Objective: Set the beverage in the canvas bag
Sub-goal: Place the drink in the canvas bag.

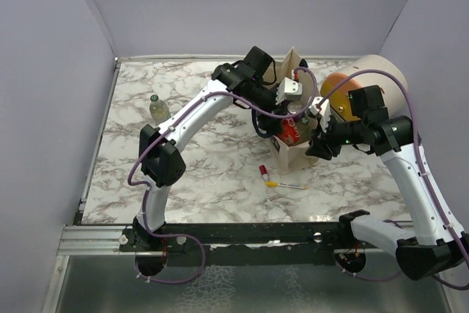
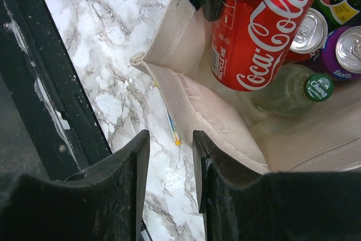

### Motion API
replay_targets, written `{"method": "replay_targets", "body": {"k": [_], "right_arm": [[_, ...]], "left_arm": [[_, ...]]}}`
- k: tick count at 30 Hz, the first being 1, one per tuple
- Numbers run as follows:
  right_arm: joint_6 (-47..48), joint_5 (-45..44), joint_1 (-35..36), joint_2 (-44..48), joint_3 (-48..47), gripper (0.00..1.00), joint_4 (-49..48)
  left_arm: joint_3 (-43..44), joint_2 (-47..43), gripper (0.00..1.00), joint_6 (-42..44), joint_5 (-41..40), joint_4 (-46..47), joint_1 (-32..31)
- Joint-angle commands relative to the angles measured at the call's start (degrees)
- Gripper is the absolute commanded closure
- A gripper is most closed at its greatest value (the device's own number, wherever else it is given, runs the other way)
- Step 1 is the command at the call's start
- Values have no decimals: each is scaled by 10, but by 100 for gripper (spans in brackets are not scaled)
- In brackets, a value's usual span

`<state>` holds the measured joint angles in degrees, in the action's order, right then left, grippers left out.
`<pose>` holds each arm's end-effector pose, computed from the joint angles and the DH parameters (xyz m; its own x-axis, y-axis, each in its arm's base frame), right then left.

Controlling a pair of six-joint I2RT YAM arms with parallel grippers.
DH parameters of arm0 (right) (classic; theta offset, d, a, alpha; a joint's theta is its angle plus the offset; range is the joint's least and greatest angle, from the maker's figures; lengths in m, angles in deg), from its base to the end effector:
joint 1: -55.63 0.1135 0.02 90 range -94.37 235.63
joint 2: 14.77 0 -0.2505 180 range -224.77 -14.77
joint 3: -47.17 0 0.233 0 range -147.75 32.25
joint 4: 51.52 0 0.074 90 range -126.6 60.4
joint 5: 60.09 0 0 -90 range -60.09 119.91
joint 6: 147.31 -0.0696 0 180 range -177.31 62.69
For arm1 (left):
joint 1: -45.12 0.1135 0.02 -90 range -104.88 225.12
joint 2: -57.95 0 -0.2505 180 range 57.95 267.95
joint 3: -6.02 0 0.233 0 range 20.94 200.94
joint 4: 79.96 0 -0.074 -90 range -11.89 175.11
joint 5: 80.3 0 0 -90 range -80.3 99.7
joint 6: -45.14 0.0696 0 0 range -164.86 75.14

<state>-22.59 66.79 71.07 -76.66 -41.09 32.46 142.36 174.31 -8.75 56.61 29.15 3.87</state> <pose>0.1626 0.0882 0.3284 -0.3712 -0.5752 -0.7289 -0.8933 0.4353 0.1114 0.2874 -0.3196 0.3232 -0.0020 0.5372 -0.8434 0.9875 -0.1319 -0.0863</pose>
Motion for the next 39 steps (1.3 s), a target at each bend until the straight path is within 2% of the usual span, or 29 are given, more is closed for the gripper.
{"method": "replay_targets", "body": {"k": [1,14,19,24,28,37,39], "right_arm": [[10,2,4,23,9,64,-1],[12,4,4,31,58,63,-68],[27,7,4,42,72,57,-71],[30,-6,4,52,85,58,-88],[31,-15,4,57,94,65,-99],[13,-19,4,63,84,98,-105],[4,-17,4,63,76,99,-105]], "left_arm": [[13,-3,100,30,43,3,-13],[-6,7,100,5,43,20,-23],[-11,15,100,-15,30,23,-25],[-10,22,100,-40,7,30,-28],[-15,25,100,-66,-2,39,-29],[-14,26,100,-51,-24,29,-38],[-14,27,100,-41,-31,21,-42]]}}
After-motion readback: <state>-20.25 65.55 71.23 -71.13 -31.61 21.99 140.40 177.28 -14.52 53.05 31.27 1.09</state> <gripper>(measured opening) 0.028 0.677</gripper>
